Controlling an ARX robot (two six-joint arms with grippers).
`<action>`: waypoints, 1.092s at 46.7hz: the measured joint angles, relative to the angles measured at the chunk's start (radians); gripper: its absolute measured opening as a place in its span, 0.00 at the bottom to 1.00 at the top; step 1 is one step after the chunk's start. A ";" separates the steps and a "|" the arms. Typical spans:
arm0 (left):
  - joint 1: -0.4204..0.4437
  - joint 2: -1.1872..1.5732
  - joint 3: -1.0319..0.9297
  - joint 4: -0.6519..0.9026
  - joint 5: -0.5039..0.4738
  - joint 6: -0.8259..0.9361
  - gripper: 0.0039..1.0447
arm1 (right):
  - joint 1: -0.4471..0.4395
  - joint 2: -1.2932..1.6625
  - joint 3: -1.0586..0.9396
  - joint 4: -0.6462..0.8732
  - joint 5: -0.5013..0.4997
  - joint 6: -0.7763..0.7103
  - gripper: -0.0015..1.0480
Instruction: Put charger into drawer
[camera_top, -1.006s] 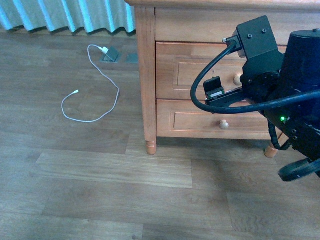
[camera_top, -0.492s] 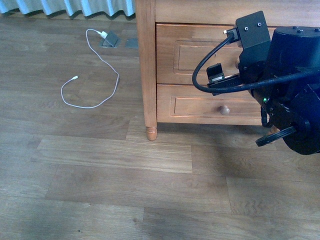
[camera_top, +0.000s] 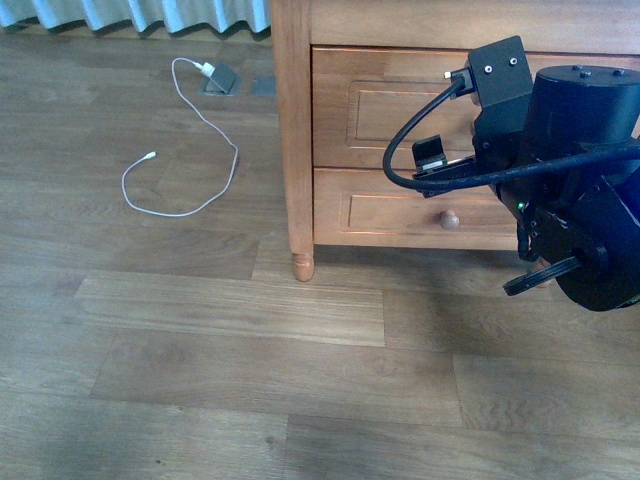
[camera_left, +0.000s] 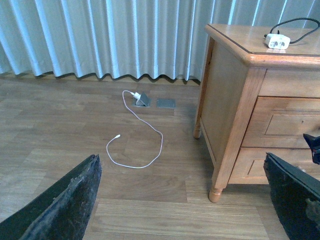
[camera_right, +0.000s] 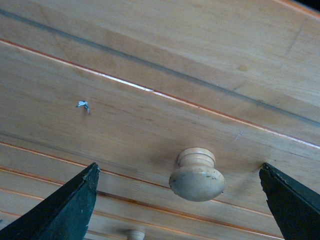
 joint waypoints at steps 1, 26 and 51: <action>0.000 0.000 0.000 0.000 0.000 0.000 0.94 | 0.000 0.000 0.000 0.000 0.002 0.000 0.87; 0.000 0.000 0.000 0.000 0.000 0.000 0.94 | -0.008 0.000 0.003 -0.004 -0.005 -0.006 0.23; 0.000 0.000 0.000 0.000 0.000 0.000 0.94 | -0.038 -0.156 -0.201 -0.074 -0.135 0.080 0.22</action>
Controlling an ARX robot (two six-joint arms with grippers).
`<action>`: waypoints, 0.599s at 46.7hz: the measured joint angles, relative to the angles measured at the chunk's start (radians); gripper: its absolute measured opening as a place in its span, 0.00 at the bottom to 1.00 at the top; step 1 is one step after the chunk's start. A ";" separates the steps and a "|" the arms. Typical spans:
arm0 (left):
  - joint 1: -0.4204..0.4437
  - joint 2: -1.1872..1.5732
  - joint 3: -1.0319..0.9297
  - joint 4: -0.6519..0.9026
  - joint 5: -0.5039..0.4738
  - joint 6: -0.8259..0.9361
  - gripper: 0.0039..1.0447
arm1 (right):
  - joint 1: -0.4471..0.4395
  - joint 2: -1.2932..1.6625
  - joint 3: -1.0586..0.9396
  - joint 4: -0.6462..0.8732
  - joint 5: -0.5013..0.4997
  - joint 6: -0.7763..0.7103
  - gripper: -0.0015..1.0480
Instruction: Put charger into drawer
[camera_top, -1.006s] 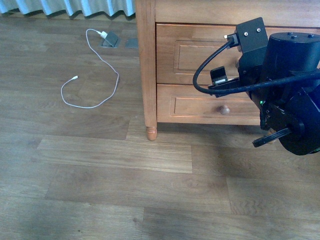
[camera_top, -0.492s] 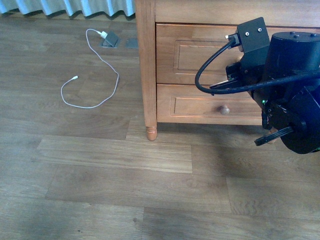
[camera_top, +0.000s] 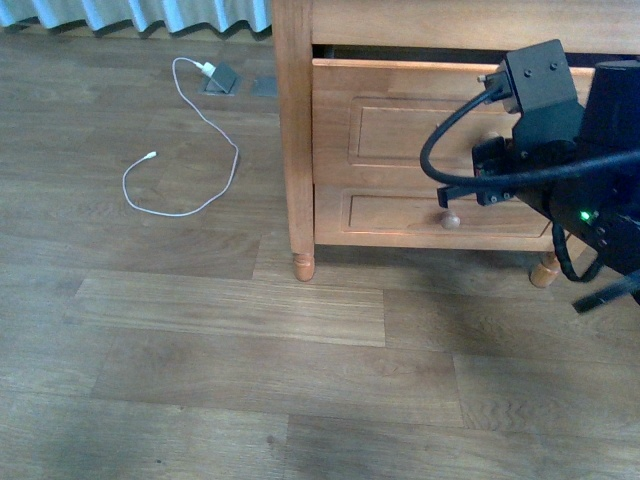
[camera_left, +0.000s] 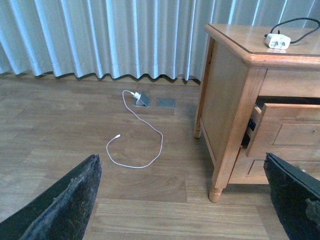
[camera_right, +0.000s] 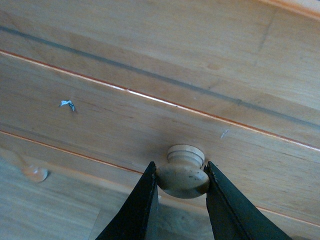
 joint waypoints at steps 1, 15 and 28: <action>0.000 0.000 0.000 0.000 0.000 0.000 0.94 | -0.002 -0.012 -0.027 0.016 -0.015 0.000 0.22; 0.000 0.000 0.000 0.000 0.000 0.000 0.94 | -0.050 -0.191 -0.384 0.116 -0.191 -0.019 0.21; 0.000 0.000 0.000 0.000 0.000 0.000 0.94 | -0.078 -0.311 -0.592 0.163 -0.271 -0.053 0.20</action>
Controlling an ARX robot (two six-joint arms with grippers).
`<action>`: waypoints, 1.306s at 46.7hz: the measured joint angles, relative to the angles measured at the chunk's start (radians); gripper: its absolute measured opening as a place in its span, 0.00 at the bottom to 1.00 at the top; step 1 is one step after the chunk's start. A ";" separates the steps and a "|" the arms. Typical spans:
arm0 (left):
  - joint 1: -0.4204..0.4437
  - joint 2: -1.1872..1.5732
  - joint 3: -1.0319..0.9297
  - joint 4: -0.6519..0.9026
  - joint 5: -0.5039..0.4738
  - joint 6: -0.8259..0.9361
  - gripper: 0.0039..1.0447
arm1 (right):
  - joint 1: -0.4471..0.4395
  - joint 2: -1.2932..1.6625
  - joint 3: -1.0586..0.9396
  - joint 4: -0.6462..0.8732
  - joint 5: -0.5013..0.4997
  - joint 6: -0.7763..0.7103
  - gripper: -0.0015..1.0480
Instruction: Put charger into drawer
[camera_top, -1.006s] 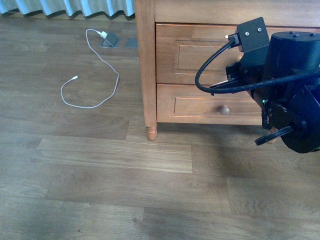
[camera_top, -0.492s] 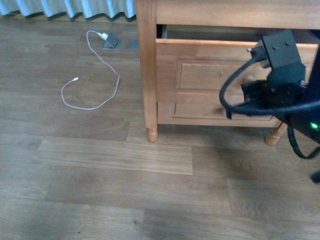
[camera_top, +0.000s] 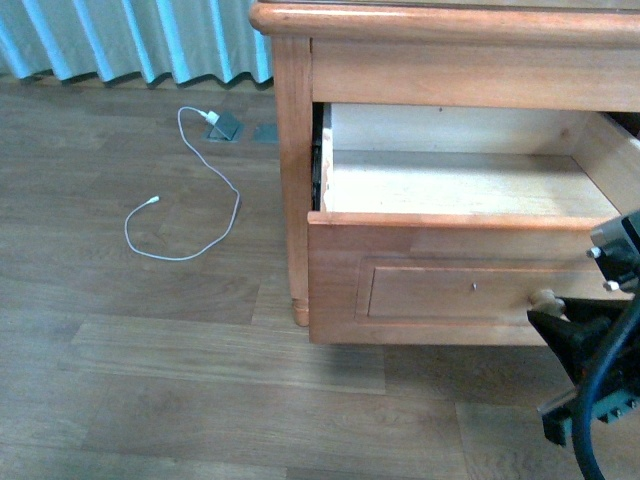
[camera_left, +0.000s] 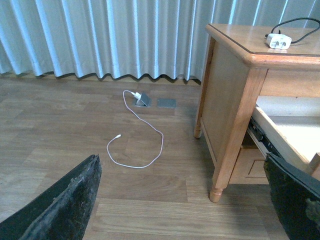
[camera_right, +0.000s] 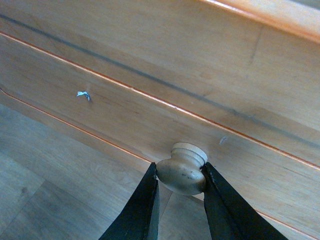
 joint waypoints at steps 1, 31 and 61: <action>0.000 0.000 0.000 0.000 0.000 0.000 0.94 | -0.001 -0.008 -0.011 0.000 -0.003 0.000 0.20; 0.000 0.000 0.000 0.000 0.000 0.000 0.94 | -0.192 -0.652 -0.085 -0.457 -0.223 -0.014 0.86; 0.000 0.000 0.000 0.000 0.000 0.000 0.94 | -0.603 -1.286 -0.095 -0.759 -0.288 0.192 0.76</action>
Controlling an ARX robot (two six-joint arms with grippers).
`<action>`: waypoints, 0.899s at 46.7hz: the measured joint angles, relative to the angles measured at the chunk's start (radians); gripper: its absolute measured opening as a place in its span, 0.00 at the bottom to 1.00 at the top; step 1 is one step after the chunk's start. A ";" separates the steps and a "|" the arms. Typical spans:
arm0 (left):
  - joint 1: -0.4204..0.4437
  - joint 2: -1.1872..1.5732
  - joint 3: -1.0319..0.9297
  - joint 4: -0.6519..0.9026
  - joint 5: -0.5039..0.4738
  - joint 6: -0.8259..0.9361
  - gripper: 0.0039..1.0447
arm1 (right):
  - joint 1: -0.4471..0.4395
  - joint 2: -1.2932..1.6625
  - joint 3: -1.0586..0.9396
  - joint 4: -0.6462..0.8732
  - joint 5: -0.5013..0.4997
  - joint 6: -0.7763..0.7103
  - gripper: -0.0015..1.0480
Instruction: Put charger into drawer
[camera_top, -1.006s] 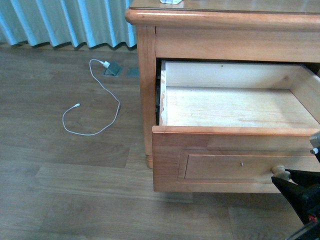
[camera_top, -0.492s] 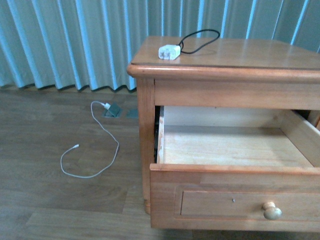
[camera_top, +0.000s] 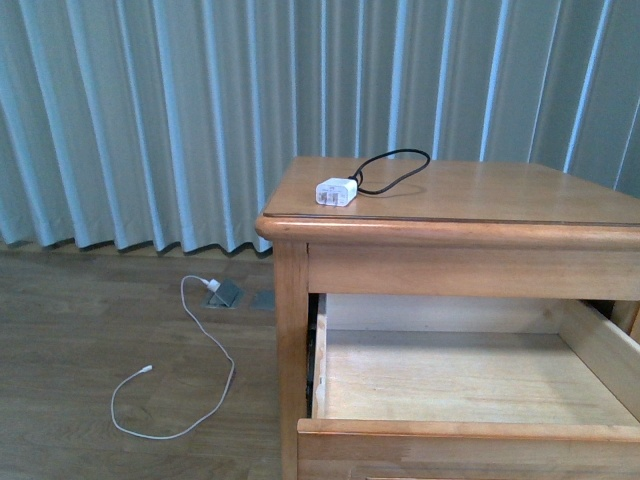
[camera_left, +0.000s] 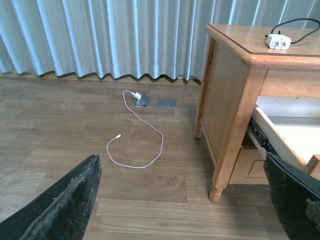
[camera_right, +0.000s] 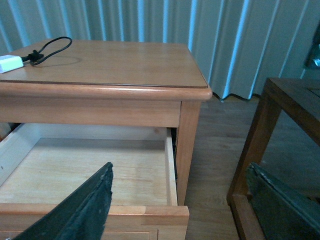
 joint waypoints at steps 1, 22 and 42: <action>0.000 0.000 0.000 0.000 0.000 0.000 0.94 | 0.022 -0.023 -0.014 -0.007 0.037 0.013 0.71; -0.001 0.001 0.000 0.000 -0.009 -0.001 0.94 | 0.209 -0.206 -0.109 -0.088 0.212 0.047 0.66; -0.301 1.183 0.579 0.458 -0.501 -0.058 0.94 | 0.210 -0.207 -0.109 -0.088 0.216 0.049 0.92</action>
